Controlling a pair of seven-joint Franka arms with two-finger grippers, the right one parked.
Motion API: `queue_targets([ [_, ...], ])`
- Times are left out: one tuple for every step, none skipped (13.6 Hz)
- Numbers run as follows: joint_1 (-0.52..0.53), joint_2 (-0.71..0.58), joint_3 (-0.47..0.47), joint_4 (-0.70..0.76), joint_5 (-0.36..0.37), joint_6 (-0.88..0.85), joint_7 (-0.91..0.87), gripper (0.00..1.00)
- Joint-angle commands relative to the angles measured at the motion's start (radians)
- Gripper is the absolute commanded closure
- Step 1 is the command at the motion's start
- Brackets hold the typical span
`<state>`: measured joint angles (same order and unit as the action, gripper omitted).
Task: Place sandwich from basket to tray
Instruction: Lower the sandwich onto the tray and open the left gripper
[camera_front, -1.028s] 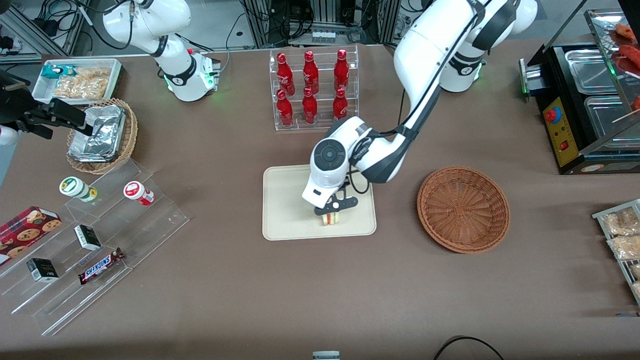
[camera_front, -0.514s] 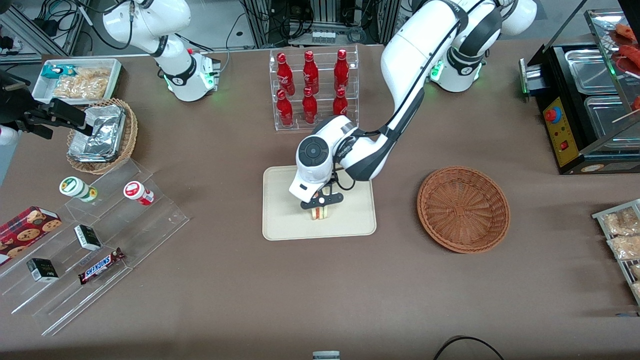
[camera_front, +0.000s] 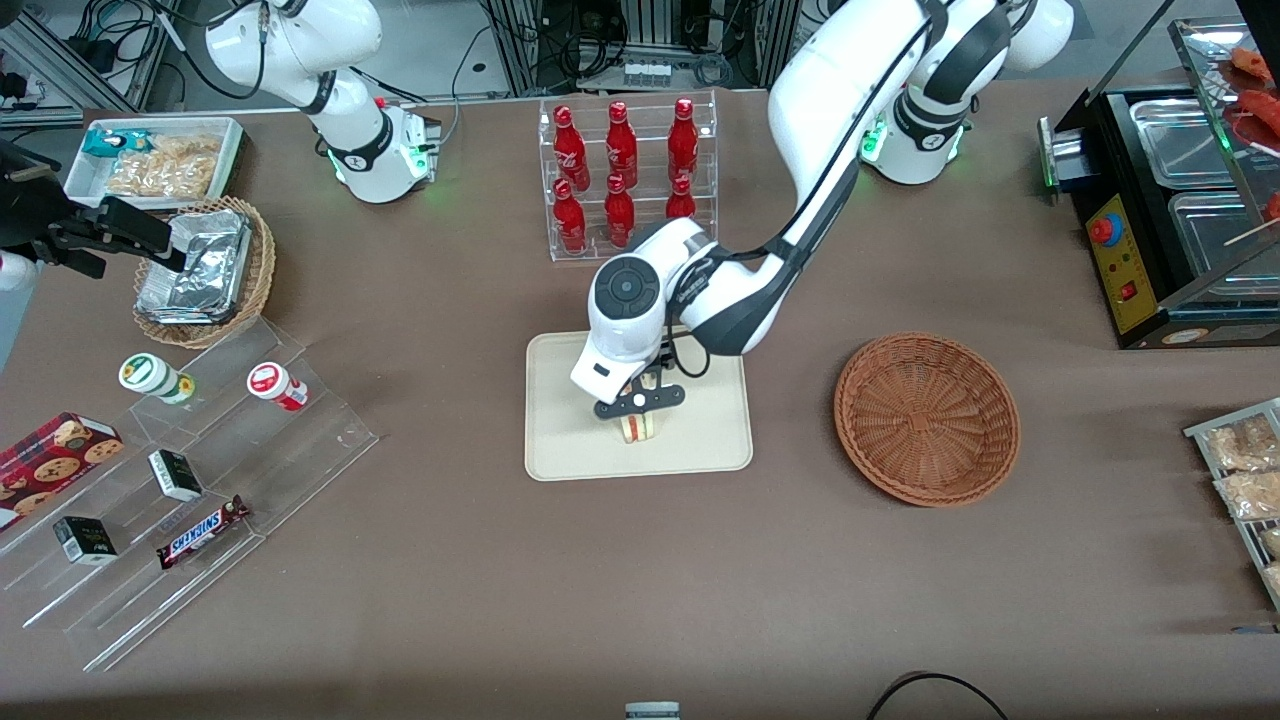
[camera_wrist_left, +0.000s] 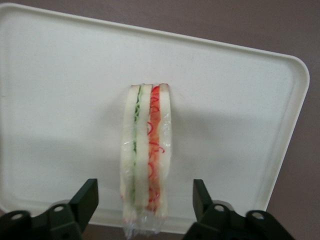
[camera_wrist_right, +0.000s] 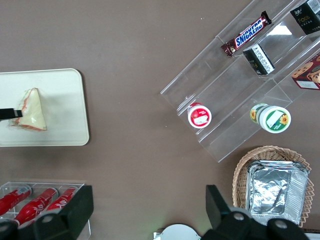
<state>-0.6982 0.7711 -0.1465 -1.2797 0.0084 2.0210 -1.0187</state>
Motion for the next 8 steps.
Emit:
queue_targets([
  [-0.006,-0.073,0.045,-0.053,0.01,-0.051,-0.011,0.0],
  [-0.003,-0.097,0.05,-0.069,0.013,-0.067,0.011,0.0],
  [0.031,-0.11,0.063,-0.069,0.01,-0.096,0.104,0.0],
  [0.052,-0.13,0.064,-0.07,-0.002,-0.149,0.189,0.0],
  [0.065,-0.139,0.068,-0.069,-0.004,-0.206,0.178,0.0],
  [0.083,-0.163,0.074,-0.073,-0.002,-0.249,0.169,0.0],
  [0.118,-0.188,0.08,-0.079,0.001,-0.292,0.181,0.0],
  [0.164,-0.216,0.081,-0.098,0.004,-0.335,0.201,0.0],
])
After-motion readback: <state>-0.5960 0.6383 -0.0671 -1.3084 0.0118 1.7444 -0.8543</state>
